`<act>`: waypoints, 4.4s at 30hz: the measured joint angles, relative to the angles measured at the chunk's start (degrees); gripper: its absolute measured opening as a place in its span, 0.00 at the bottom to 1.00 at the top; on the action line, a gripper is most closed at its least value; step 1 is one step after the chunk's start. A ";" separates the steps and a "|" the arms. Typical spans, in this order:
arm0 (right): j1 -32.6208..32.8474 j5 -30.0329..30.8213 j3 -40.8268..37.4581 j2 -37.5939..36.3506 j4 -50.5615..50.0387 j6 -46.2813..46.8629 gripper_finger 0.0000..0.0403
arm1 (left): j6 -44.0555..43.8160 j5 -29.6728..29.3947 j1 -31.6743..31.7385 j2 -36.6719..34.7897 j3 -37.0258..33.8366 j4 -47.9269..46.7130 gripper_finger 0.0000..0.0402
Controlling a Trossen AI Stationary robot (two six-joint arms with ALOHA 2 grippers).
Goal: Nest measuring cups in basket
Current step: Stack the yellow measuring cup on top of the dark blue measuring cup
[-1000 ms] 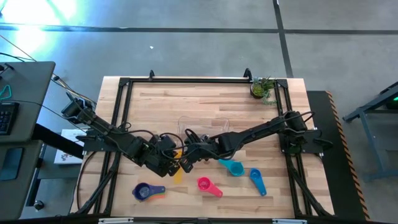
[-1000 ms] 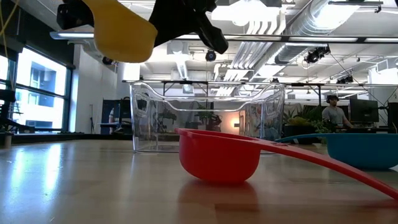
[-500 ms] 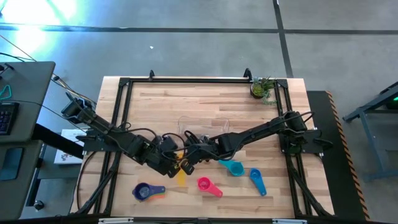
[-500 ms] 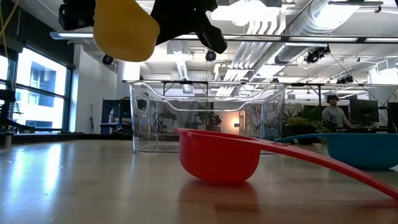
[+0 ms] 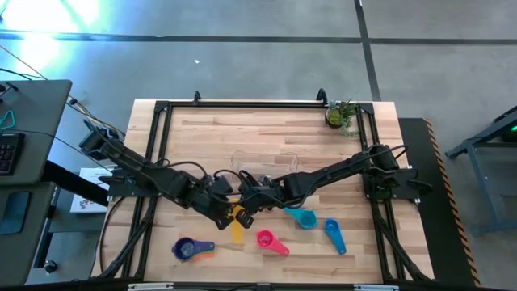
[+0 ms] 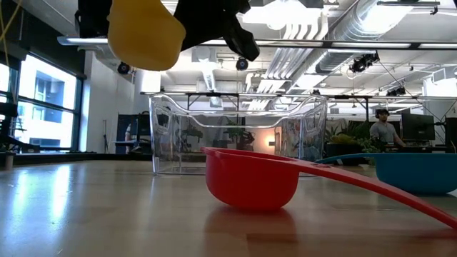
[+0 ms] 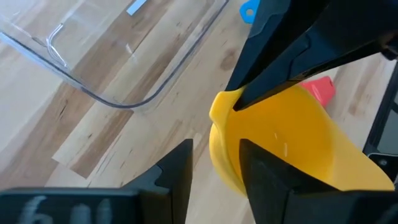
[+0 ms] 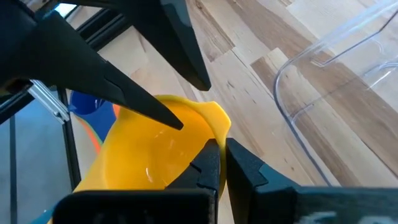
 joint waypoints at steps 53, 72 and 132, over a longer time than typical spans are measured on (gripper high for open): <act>-0.02 -3.67 0.02 -0.13 -0.74 -7.43 0.01 | -52.28 11.48 -34.67 -4.14 -2.37 -9.55 0.30; -0.02 -3.49 0.02 -0.13 1.14 -6.86 0.01 | -53.54 22.63 -37.94 9.55 -2.45 -9.13 0.30; -2.33 -8.14 0.09 -0.09 0.33 -10.05 0.01 | -25.38 17.47 -16.68 10.47 -2.45 -8.20 0.30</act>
